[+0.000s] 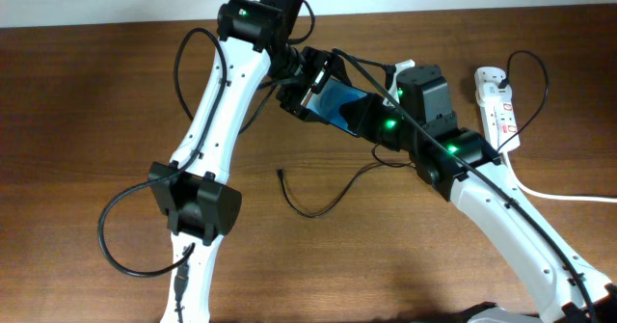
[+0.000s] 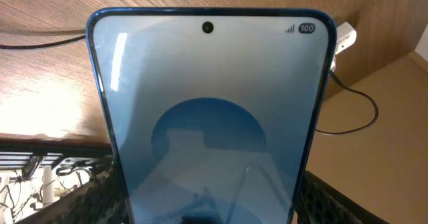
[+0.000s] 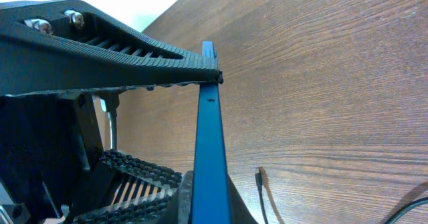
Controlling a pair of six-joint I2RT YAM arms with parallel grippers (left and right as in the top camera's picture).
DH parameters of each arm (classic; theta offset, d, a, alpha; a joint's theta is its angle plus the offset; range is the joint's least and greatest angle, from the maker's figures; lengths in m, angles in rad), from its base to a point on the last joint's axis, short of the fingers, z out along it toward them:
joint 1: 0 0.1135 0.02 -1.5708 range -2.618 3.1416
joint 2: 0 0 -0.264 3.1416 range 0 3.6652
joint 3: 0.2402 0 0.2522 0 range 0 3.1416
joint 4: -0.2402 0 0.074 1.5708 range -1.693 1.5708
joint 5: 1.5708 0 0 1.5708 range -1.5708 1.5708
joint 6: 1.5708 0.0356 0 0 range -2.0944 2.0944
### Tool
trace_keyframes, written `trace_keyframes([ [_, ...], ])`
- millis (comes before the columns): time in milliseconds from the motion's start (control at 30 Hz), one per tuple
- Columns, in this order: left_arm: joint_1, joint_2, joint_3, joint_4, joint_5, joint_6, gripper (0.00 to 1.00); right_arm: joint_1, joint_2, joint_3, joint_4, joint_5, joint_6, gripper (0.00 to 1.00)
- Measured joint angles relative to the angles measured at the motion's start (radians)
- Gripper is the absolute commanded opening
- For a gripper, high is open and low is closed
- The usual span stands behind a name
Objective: Plug charger to phone and switch on socket
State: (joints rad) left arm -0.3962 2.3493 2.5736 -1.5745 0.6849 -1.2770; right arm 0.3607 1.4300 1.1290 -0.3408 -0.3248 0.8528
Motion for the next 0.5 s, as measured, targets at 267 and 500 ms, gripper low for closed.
trace_keyframes([
  [267, 0.000, 0.000, 0.007, -0.007, 0.012, -0.007, 0.99, 0.000, 0.011, -0.001, -0.007, 0.014, -0.023, 0.04],
  [500, 0.015, 0.000, 0.008, 0.132, 0.020, 0.374, 0.99, -0.188, -0.042, -0.002, -0.085, -0.055, -0.026, 0.04],
])
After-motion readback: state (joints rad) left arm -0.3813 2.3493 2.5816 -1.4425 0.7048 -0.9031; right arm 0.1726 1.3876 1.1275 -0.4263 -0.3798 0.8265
